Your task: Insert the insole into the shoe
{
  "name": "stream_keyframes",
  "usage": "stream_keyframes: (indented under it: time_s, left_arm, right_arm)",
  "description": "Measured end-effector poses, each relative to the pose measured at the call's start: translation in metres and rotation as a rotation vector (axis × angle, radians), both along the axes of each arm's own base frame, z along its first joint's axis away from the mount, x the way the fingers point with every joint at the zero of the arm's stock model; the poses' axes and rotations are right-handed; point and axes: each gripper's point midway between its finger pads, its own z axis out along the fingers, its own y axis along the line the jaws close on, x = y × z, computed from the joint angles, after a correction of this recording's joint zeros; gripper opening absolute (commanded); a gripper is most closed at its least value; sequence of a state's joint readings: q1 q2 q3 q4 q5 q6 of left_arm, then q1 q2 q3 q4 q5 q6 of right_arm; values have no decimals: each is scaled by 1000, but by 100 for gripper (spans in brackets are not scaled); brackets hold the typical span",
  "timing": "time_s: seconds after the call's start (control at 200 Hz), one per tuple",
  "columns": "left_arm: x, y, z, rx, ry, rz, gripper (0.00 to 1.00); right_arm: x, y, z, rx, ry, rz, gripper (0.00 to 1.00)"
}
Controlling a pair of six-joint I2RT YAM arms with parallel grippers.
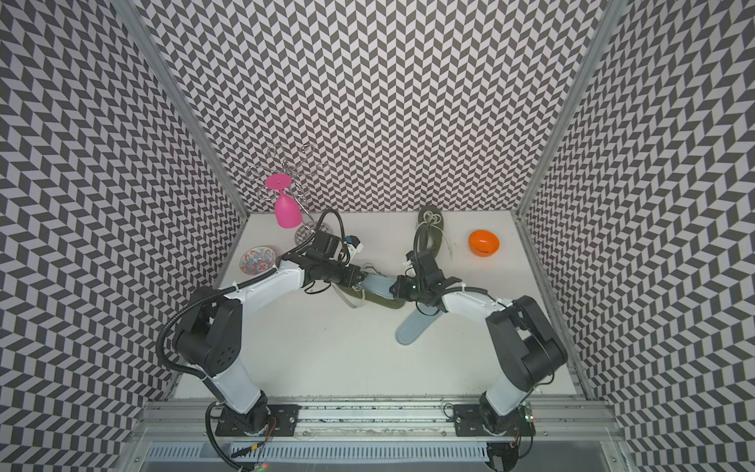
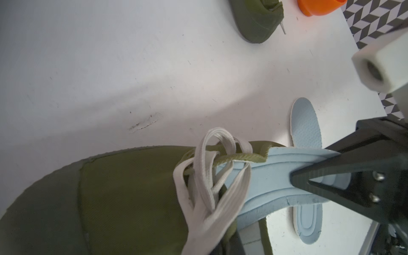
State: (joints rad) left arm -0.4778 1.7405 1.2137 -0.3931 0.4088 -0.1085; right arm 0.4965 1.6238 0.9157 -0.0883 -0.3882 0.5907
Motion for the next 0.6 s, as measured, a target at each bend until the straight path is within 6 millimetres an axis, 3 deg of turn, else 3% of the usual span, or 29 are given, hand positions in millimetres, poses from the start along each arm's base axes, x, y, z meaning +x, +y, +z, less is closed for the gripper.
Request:
stream_keyframes:
  time_s: [0.21, 0.601]
  left_arm:
    - [-3, -5, 1, -4, -11, -25, 0]
    - [-2, -9, 6, -43, -7, -36, 0]
  right_arm:
    - [3, 7, 5, -13, -13, 32, 0]
    - [8, 24, -6, 13, -10, 54, 1]
